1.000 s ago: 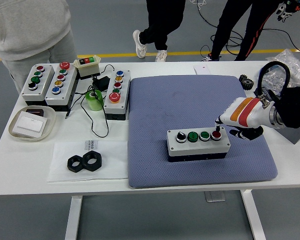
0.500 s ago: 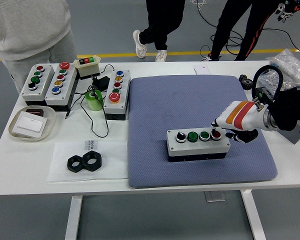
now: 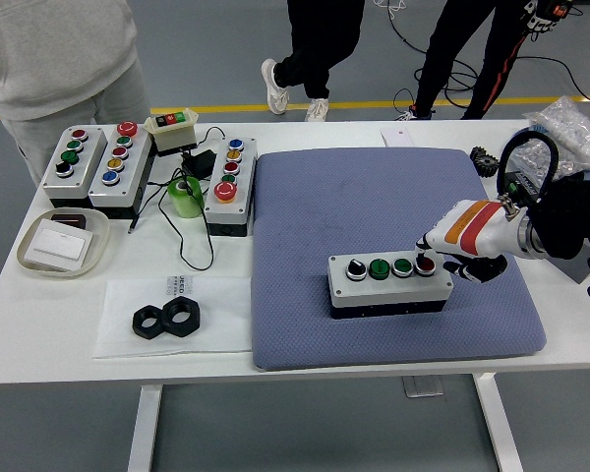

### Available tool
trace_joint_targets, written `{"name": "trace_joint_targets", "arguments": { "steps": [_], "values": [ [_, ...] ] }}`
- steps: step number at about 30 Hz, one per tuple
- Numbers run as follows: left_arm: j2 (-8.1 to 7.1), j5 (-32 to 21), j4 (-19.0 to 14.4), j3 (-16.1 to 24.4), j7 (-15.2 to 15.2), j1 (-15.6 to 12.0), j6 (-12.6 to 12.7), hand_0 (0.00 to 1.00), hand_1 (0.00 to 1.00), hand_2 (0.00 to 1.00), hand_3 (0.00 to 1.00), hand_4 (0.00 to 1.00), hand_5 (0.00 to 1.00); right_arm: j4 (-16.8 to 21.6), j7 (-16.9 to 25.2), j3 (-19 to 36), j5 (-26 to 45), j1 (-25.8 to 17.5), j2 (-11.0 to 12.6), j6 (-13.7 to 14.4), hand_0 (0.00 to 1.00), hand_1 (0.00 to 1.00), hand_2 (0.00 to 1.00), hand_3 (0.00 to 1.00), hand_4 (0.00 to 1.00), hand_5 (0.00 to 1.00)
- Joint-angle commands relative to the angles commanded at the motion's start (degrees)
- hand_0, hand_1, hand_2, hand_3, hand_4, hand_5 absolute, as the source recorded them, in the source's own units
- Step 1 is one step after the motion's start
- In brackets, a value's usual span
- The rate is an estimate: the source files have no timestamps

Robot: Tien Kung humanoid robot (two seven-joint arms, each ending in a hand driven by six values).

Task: Pick up the button,place it on the desk,press the button,press the button

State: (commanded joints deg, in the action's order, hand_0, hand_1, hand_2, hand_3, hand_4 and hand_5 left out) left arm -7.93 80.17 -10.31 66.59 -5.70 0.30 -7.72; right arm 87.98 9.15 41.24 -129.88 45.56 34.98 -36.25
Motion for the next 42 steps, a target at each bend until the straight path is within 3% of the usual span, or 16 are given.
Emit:
{"name": "trace_joint_targets", "arguments": {
  "steps": [42],
  "values": [
    [0.17,-2.7,0.0,-3.0,0.4,0.6,-0.2,0.741,0.913,0.984,0.936,0.606,0.998,-0.4,-0.5,0.1,-0.1,-2.1,-1.4,1.5,0.263,0.086,0.103,0.749,0.404,0.002]
  ]
}}
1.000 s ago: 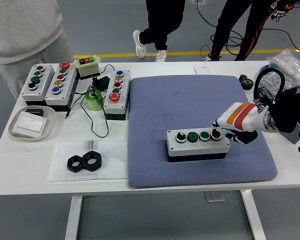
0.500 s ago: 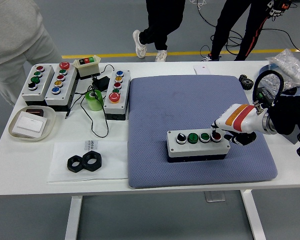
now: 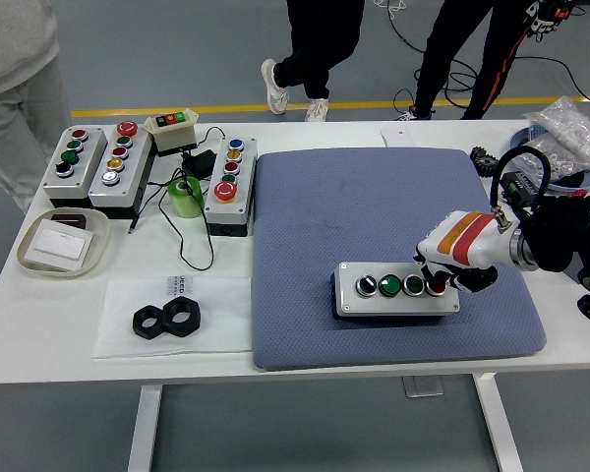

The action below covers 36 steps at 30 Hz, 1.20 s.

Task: Pick up the button,place it on the desk,press the button,press the button

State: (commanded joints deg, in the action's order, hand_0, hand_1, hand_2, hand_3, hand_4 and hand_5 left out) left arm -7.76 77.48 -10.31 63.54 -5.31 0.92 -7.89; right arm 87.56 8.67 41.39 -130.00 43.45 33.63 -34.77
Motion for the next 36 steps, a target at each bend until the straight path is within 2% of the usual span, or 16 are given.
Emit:
{"name": "trace_joint_targets", "arguments": {
  "steps": [12,36],
  "values": [
    [-0.04,0.6,0.0,0.6,-0.1,-0.4,-0.1,0.742,0.912,0.984,0.935,0.606,0.998,0.5,0.1,0.4,0.0,1.3,0.8,-0.2,0.263,0.087,0.104,0.745,0.404,0.002],
    [0.15,0.3,0.0,0.2,-0.3,-0.5,-0.2,0.743,0.912,0.982,0.931,0.607,0.998,0.9,0.3,1.1,0.0,1.0,1.2,-0.3,0.263,0.087,0.104,0.740,0.405,0.002]
  ]
}}
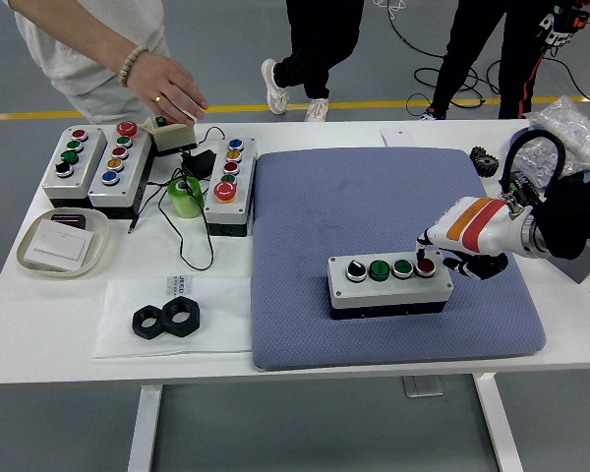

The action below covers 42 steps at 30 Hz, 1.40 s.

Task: Pick up the button,place it on the desk,press the button,press the button

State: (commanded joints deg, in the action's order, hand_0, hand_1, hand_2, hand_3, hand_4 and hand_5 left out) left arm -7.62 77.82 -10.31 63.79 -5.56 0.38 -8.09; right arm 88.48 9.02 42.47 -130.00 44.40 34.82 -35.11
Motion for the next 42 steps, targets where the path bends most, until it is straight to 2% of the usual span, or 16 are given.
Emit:
{"name": "trace_joint_targets", "arguments": {
  "steps": [13,42],
  "values": [
    [0.08,-0.3,0.0,-0.4,0.0,0.4,-0.1,0.744,0.912,0.981,0.931,0.606,0.998,0.9,0.0,0.4,0.0,-0.5,0.2,0.1,0.263,0.087,0.104,0.736,0.404,0.002],
    [0.17,-0.3,0.0,-0.3,0.0,0.8,0.0,0.744,0.911,0.980,0.927,0.604,0.998,2.6,0.3,-0.6,0.0,1.1,0.1,-0.5,0.263,0.087,0.104,0.730,0.404,0.002]
  ]
}}
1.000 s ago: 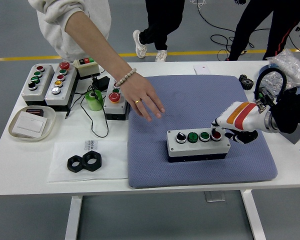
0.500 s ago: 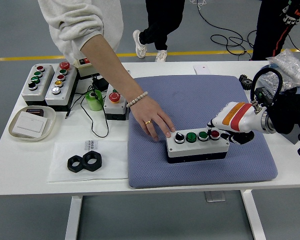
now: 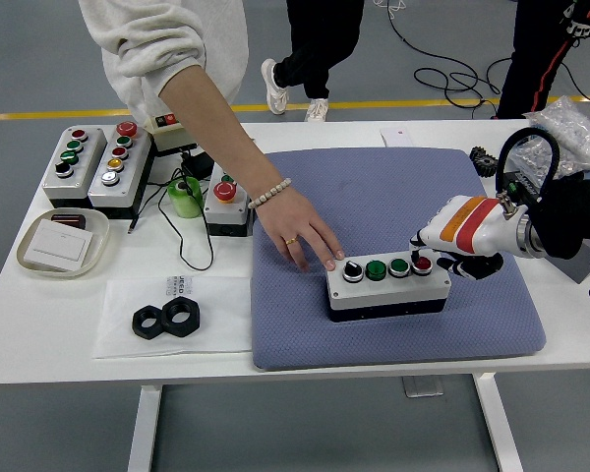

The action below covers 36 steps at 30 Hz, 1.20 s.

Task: Pick up the button,place it on the desk,press the button,press the button

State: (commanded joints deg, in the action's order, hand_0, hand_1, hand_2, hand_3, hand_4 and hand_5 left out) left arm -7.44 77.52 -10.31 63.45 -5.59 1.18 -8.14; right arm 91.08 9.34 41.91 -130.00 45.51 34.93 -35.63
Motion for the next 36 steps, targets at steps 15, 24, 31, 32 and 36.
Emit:
{"name": "trace_joint_targets", "arguments": {
  "steps": [15,24,31,32,36],
  "values": [
    [-0.01,0.0,0.0,0.2,0.1,-0.2,0.1,0.742,0.911,0.980,0.926,0.607,0.998,1.1,0.1,-0.9,0.0,0.2,-1.2,0.0,0.264,0.087,0.104,0.727,0.404,0.002],
    [-0.05,0.3,0.0,0.1,-0.1,-0.5,0.0,0.743,0.911,0.980,0.927,0.604,0.998,-1.0,0.0,0.6,0.0,-0.4,0.1,0.1,0.263,0.087,0.104,0.726,0.404,0.002],
    [-0.11,-0.2,0.0,-0.5,0.0,-0.4,-0.1,0.742,0.912,0.980,0.926,0.604,0.998,-2.0,0.0,1.5,0.0,-0.8,0.8,0.2,0.263,0.087,0.104,0.726,0.403,0.002],
    [-0.11,-0.2,0.0,-0.6,0.0,-0.4,-0.1,0.742,0.912,0.980,0.926,0.604,0.998,-2.1,0.0,1.6,0.0,-0.8,0.9,0.2,0.263,0.087,0.104,0.726,0.403,0.002],
    [-0.12,-0.8,0.0,-1.2,0.0,-0.3,-0.1,0.743,0.912,0.981,0.924,0.605,0.998,-2.1,0.0,1.9,0.0,-1.2,0.9,0.3,0.263,0.087,0.104,0.723,0.404,0.002]
  ]
}}
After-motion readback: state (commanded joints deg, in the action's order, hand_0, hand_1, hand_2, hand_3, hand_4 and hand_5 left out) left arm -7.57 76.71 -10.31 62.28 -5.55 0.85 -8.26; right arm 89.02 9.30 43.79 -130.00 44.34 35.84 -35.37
